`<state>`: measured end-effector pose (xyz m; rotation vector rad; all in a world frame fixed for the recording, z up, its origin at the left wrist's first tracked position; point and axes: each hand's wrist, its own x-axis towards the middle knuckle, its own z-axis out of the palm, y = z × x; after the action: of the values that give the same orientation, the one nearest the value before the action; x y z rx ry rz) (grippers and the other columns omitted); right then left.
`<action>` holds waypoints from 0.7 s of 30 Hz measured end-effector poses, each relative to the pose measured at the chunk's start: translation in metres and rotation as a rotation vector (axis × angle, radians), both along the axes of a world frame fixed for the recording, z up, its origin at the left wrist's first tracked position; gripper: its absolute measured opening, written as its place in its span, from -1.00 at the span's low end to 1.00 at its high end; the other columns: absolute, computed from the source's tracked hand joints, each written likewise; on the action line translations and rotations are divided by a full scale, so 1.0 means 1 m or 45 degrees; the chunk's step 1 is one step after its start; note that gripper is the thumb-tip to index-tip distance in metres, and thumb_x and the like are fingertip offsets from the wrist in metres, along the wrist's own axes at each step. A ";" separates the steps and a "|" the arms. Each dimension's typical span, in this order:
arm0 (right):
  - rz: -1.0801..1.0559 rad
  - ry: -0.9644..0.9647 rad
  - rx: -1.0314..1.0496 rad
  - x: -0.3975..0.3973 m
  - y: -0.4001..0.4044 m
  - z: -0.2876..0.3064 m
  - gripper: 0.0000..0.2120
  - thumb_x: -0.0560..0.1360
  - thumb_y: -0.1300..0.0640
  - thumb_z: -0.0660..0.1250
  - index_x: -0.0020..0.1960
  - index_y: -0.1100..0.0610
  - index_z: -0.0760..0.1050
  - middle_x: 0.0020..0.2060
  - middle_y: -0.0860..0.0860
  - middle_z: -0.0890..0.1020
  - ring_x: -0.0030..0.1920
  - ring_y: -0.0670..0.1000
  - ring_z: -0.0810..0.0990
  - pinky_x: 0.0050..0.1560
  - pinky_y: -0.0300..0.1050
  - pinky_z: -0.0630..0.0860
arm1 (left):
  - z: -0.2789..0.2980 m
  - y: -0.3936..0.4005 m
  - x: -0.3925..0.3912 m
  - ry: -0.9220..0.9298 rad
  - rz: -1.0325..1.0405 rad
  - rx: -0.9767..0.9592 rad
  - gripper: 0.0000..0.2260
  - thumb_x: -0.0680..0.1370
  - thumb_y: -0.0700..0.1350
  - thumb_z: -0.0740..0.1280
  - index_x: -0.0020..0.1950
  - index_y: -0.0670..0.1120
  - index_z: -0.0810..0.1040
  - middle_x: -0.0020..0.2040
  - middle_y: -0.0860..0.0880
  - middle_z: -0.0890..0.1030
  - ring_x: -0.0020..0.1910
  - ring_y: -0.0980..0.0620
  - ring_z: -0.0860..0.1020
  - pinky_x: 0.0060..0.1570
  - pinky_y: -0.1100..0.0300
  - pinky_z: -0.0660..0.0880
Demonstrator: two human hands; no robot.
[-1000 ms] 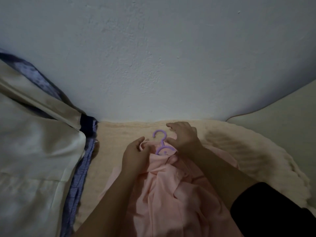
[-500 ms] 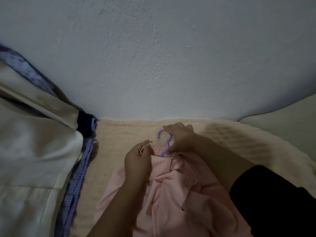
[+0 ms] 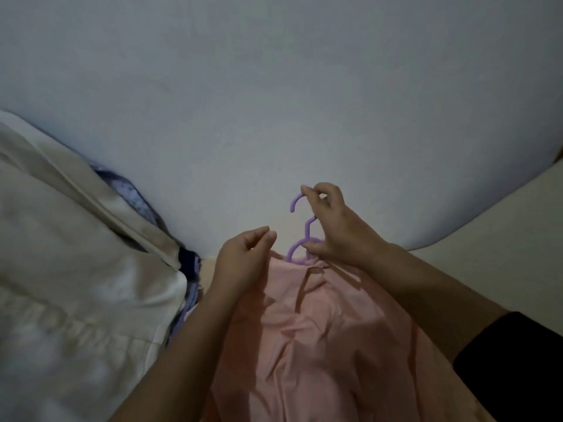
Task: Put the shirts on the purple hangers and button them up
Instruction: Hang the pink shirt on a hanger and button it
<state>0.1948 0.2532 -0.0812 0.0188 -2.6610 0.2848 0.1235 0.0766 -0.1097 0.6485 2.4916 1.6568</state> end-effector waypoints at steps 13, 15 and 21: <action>-0.096 0.469 0.212 0.136 -0.063 0.196 -0.15 0.28 0.11 0.54 0.45 0.15 0.19 0.27 0.12 0.23 0.07 0.04 0.43 0.05 -0.13 0.51 | 0.193 -0.059 0.095 0.385 -0.093 -0.239 -0.54 0.51 0.20 0.33 -0.40 -0.15 0.49 -0.44 -0.04 0.45 -0.41 0.04 0.42 -0.37 0.20 0.31; -0.119 0.513 0.231 0.154 -0.065 0.216 -0.13 0.28 0.10 0.55 0.46 0.15 0.18 0.28 0.13 0.22 0.10 0.06 0.44 0.08 -0.13 0.49 | 0.209 -0.072 0.114 0.383 -0.289 0.171 -0.76 0.50 0.04 0.40 -0.28 -0.08 0.65 -0.38 0.04 0.58 -0.40 0.17 0.49 -0.36 0.29 0.40; -0.171 0.567 0.285 0.194 -0.079 0.249 -0.14 0.32 0.13 0.53 0.48 0.15 0.15 0.32 0.13 0.20 0.17 0.10 0.43 0.13 -0.12 0.49 | 0.229 -0.081 0.141 0.559 -0.469 0.070 -0.72 0.53 0.02 0.37 0.25 0.12 0.57 0.14 0.24 0.55 0.08 0.24 0.54 0.06 0.36 0.41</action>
<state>0.3890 0.1743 0.1681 -0.0236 -2.2251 -0.0592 0.2649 -0.0049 0.1194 1.5164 2.3791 1.5767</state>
